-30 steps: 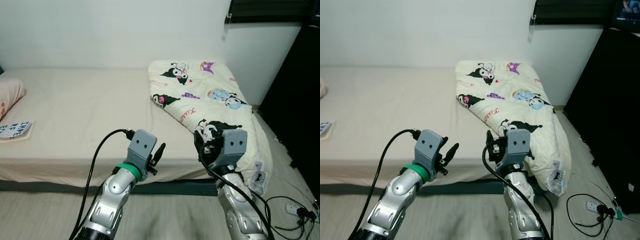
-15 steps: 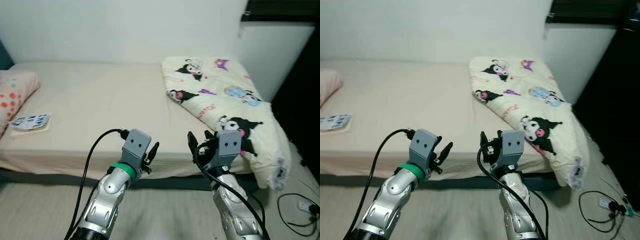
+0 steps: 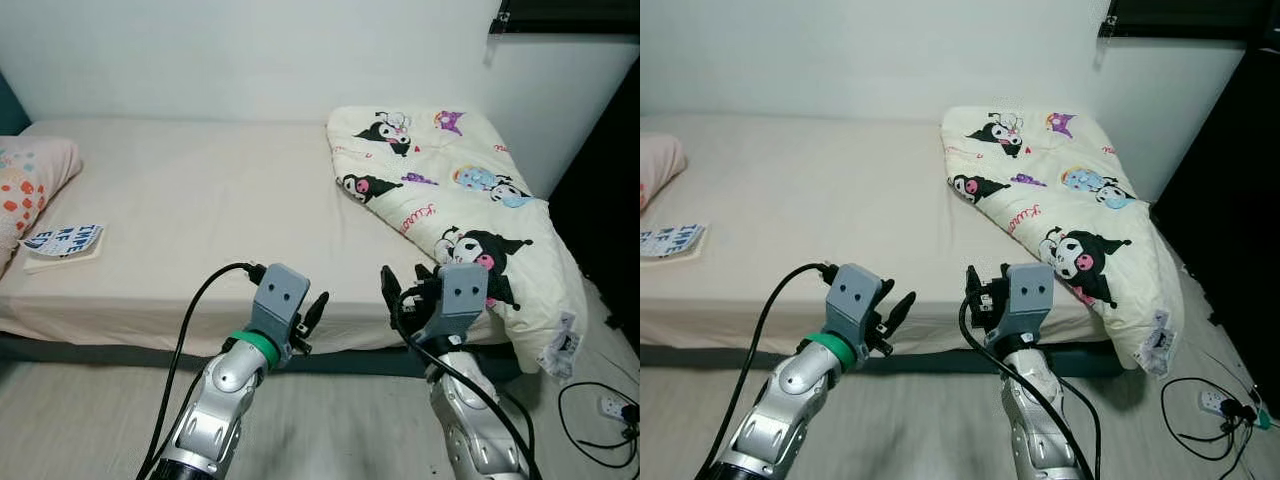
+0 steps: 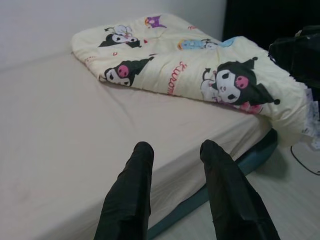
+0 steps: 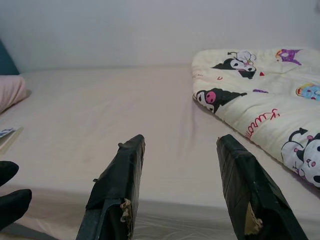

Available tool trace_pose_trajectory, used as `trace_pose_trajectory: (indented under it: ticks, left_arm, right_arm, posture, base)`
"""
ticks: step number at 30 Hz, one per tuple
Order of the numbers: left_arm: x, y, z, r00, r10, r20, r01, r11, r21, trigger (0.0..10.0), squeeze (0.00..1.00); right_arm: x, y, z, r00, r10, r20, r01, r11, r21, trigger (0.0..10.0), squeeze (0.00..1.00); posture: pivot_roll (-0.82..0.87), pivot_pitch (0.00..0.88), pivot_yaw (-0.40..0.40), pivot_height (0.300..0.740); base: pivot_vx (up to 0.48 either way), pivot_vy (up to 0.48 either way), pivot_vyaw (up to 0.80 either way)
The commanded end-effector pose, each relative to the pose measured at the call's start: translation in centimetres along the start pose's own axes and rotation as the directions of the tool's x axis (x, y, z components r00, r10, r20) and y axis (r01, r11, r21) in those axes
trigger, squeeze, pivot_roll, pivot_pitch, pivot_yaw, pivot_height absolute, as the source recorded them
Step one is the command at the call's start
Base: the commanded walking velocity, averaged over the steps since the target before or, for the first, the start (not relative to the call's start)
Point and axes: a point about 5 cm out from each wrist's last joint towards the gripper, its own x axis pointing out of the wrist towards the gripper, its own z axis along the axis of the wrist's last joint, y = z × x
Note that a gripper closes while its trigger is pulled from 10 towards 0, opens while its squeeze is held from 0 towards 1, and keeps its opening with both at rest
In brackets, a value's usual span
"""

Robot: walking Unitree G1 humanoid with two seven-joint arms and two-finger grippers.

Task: Clean up the room

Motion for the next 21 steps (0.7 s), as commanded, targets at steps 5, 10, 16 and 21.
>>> trace_pose_trajectory:
  ticks: [5, 10, 16, 21]
  left_arm:
    - [-0.13, -0.17, -0.50, 1.000, 0.003, -0.029, -0.004, 0.999, -0.036, 10.0, 0.00]
    - [-0.07, -0.29, -0.42, 1.000, -0.006, -0.026, 0.005, 0.999, -0.046, 10.0, 0.00]
    - [0.04, -0.33, -0.29, 1.000, -0.008, -0.023, 0.007, 0.998, -0.063, 10.0, 0.00]
    - [0.16, -0.18, -0.12, 1.000, 0.000, -0.018, -0.001, 0.998, -0.056, 10.0, 0.00]
  right_arm:
    - [-0.26, -0.18, -0.40, 1.000, -0.003, -0.018, 0.003, 1.000, 0.011, 10.0, 0.00]
    - [-0.25, -0.44, -0.39, 1.000, -0.010, -0.023, 0.010, 1.000, 0.013, 10.0, 0.00]
    - [-0.23, -0.48, -0.37, 1.000, -0.013, -0.023, 0.013, 1.000, 0.013, 10.0, 0.00]
    - [-0.24, -0.40, -0.41, 1.000, -0.014, -0.024, 0.015, 1.000, 0.017, 10.0, 0.00]
  posture:
    - [-0.14, 0.057, 0.072, 0.740]
    - [-0.15, 0.061, 0.073, 0.740]
    - [-0.15, 0.063, 0.075, 0.740]
    - [-0.15, 0.064, 0.077, 0.740]
  base:
    - [0.000, 0.000, -0.16]
    - [0.000, 0.000, -0.79]
    - [0.000, 0.000, -0.79]
    - [0.000, 0.000, -0.79]
